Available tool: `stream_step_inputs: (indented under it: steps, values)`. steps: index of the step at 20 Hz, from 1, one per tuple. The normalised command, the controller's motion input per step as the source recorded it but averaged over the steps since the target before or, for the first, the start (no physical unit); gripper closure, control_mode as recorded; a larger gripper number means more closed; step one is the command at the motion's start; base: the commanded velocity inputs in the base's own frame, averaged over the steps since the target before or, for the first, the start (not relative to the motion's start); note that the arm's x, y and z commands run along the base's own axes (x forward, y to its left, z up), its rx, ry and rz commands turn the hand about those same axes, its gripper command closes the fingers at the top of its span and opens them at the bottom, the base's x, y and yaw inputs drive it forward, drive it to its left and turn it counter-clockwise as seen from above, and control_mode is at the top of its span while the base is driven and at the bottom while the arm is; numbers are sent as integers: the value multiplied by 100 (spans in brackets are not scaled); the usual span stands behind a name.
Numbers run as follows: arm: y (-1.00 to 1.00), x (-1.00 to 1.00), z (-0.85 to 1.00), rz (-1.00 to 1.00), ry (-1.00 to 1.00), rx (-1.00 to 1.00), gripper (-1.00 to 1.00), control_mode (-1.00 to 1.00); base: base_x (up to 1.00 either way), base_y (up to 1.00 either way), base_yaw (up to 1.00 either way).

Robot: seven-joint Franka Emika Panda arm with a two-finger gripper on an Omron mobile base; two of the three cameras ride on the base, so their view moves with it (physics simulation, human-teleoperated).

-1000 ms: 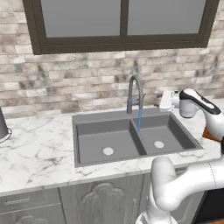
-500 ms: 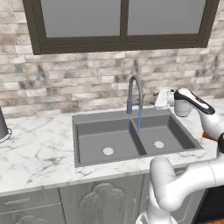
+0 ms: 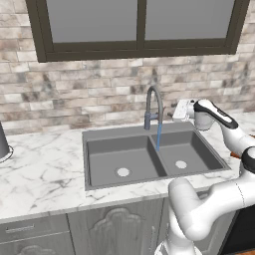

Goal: Pick the orange from the sink and place it on the cutting board to airdry. Then turn off the sink faucet.

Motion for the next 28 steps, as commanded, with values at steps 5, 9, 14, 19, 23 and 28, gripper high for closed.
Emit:
stream_step_inputs:
  steps: [5,9,14,19,23,28]
  values:
    - [0,29,-5,1,1,2,-100,-100,0,0,0]
    - [0,23,-8,2,2,3,-100,-100,0,0,0]
    - [-8,16,-9,3,1,3,-100,-100,0,0,0]
    - [-10,14,-9,3,1,3,-100,-100,0,0,0]
    - [-3,17,-10,3,2,2,-100,-100,0,0,0]
    - [0,21,-11,3,2,2,-100,-100,0,0,0]
